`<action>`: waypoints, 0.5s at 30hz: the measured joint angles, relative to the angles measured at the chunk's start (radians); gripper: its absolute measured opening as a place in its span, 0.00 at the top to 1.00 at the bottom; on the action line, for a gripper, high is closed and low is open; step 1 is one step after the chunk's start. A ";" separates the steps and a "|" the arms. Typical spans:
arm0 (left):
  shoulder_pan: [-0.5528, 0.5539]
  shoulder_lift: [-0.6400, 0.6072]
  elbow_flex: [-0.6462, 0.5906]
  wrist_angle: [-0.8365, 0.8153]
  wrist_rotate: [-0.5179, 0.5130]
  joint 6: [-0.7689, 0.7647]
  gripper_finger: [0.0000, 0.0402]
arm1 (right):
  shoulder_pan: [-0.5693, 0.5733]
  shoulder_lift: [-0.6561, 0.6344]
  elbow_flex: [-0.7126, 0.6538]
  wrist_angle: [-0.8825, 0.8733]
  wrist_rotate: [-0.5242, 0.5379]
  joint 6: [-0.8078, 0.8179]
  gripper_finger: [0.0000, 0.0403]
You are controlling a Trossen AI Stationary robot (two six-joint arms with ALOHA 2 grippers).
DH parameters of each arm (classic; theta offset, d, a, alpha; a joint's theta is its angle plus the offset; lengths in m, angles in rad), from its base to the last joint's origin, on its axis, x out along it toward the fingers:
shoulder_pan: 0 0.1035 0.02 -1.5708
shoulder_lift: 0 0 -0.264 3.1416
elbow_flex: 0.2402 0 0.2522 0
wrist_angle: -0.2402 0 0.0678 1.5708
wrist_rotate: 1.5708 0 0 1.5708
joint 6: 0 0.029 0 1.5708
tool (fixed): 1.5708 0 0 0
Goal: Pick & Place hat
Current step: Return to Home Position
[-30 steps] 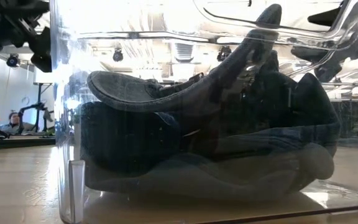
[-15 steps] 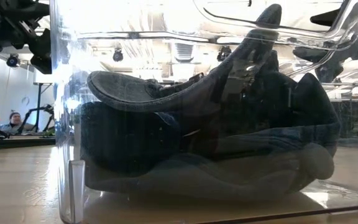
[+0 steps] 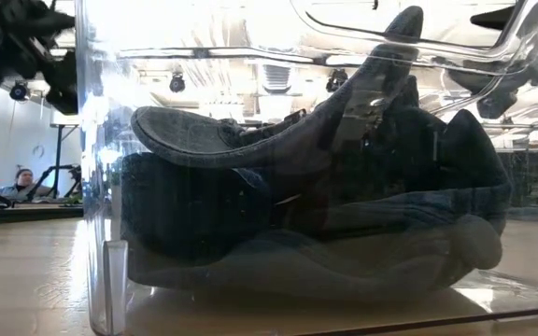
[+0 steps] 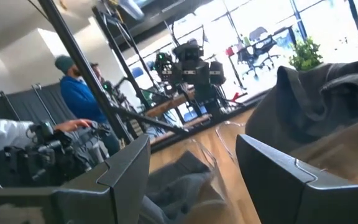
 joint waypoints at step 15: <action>0.079 -0.009 -0.054 -0.086 0.007 0.000 0.54 | -0.134 -0.180 0.000 -0.256 -0.001 0.000 0.42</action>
